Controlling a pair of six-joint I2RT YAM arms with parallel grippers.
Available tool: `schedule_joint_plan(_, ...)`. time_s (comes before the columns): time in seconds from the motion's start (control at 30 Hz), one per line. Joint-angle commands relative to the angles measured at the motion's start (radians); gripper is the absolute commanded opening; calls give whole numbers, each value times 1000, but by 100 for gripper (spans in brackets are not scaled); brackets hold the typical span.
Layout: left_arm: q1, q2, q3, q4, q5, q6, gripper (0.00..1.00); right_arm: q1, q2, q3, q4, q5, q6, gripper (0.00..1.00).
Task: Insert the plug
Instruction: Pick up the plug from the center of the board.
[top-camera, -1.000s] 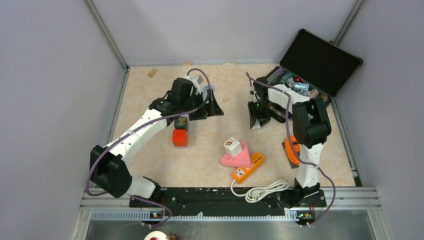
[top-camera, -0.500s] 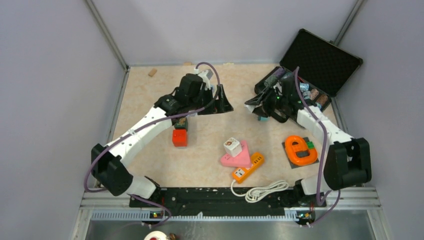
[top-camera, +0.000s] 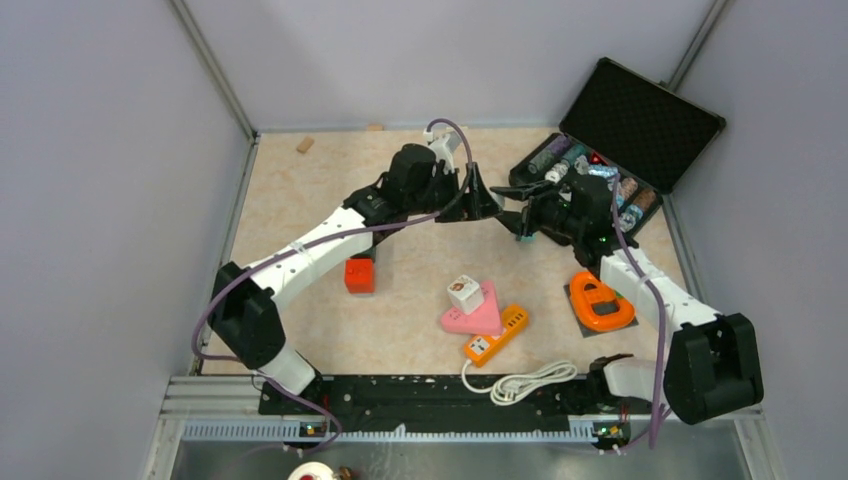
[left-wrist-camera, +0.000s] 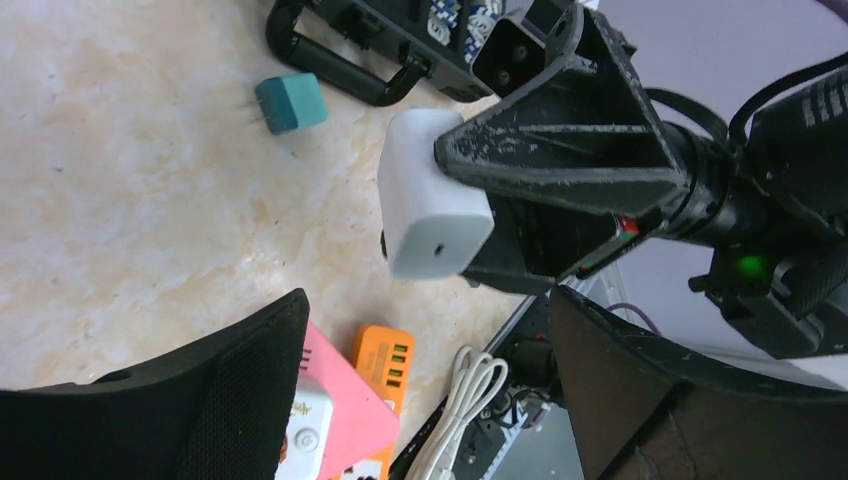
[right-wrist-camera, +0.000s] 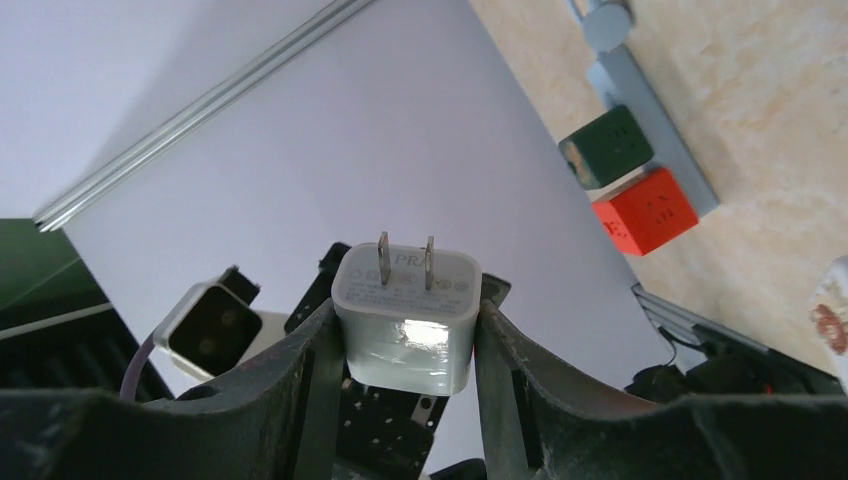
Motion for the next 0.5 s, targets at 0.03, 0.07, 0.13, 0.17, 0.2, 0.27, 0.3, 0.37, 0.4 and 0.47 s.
schedule_joint_plan(0.03, -2, 36, 41, 140, 35, -46, 88, 50, -20, 0, 124, 10, 140, 0)
schedule_joint_plan(0.07, -2, 42, 48, 134, 27, -43, 87, 58, -20, 1, 124, 13, 142, 0)
schedule_joint_plan(0.13, -2, 48, 54, 130, 13, -36, 82, 69, -20, -1, 133, 17, 149, 0)
schedule_joint_plan(0.17, -2, 48, 53, 132, 7, -32, 79, 70, -21, -2, 132, 16, 149, 0)
schedule_joint_plan(0.2, -2, 48, 54, 133, 1, -30, 75, 70, -23, -4, 132, 18, 151, 0)
schedule_joint_plan(0.27, -2, 48, 52, 133, -10, -27, 65, 69, -28, -10, 137, 25, 158, 0)
schedule_joint_plan(0.3, -2, 47, 52, 131, -18, -26, 61, 70, -29, -11, 137, 26, 157, 0)
schedule_joint_plan(0.37, -2, 40, 51, 124, -42, -22, 60, 70, -29, -11, 136, 23, 155, 0)
schedule_joint_plan(0.4, -2, 37, 48, 122, -52, -18, 60, 72, -29, -11, 134, 21, 154, 0)
schedule_joint_plan(0.47, -2, 32, 47, 119, -74, -12, 62, 71, -30, -13, 128, 16, 151, 0)
